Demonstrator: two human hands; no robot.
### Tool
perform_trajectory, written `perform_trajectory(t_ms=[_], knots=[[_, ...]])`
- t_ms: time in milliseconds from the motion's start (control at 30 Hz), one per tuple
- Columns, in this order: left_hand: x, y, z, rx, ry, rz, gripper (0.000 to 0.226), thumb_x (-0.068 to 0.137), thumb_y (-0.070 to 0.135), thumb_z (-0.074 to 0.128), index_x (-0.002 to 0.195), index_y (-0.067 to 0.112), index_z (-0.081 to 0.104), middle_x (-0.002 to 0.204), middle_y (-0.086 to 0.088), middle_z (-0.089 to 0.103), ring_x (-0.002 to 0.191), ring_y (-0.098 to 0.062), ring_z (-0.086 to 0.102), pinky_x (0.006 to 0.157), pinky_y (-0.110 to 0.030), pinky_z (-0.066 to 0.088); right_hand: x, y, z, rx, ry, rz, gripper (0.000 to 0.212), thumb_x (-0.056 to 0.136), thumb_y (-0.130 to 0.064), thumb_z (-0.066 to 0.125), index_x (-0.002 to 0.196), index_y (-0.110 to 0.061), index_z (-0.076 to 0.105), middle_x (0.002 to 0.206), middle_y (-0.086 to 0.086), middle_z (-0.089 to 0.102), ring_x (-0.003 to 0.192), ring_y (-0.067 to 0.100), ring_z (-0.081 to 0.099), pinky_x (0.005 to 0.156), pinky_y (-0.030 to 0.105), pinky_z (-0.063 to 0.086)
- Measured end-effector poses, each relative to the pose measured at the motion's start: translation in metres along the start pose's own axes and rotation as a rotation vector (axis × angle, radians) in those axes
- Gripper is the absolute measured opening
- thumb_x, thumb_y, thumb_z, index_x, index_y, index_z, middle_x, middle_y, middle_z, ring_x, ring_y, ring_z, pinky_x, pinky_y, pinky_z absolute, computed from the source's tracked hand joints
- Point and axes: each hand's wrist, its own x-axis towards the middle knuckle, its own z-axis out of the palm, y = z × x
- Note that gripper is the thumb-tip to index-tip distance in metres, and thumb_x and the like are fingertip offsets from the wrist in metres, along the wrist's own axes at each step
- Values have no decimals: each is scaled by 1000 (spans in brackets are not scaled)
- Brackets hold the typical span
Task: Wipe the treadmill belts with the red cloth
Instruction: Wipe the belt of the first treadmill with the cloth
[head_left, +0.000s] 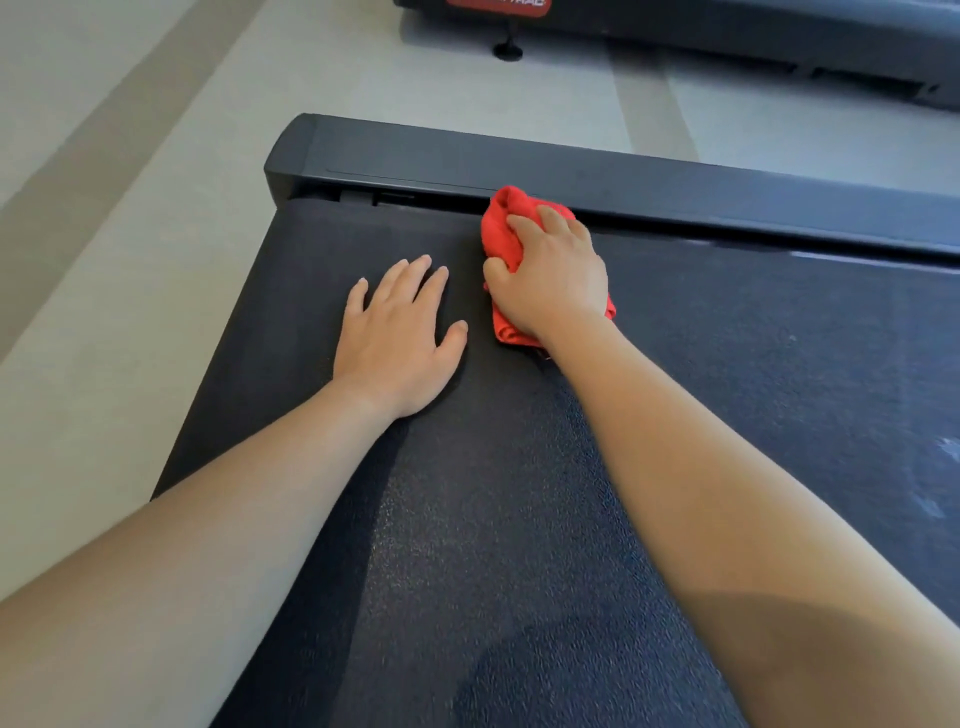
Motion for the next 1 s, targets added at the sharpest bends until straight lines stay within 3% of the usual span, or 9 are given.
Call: perform_trajectory(t_ms=[233,367,700,1000], knots=[[-11,2,-4,-31,16,-8,56,97,43,33,148,20,26,157,0,19,145,-18,12,117,-43,11,-110,12,-14,13,-2,-26,57,83,-43,46,138,-27,44,148,-4,36,133,25,31,96,44,42],[-43,13,-5,-6,-19,-28,57,98,42,28,149,19,20,158,-2,13,146,-21,7,117,-44,9,-186,21,-21,9,45,-21,62,76,-44,42,136,-26,47,148,-1,38,134,27,33,95,44,42],[-101,38,-5,46,-70,12,58,98,43,27,150,18,16,159,-4,8,146,-23,4,117,-44,7,-123,41,-27,1,-24,77,55,85,-41,47,137,-26,42,152,-3,30,138,26,23,99,47,40],[-112,37,-9,33,-66,48,58,98,42,30,149,15,20,158,-7,12,146,-26,7,116,-46,9,-236,22,-33,-23,-3,74,59,81,-44,41,137,-24,43,151,-1,31,136,28,27,92,44,44]])
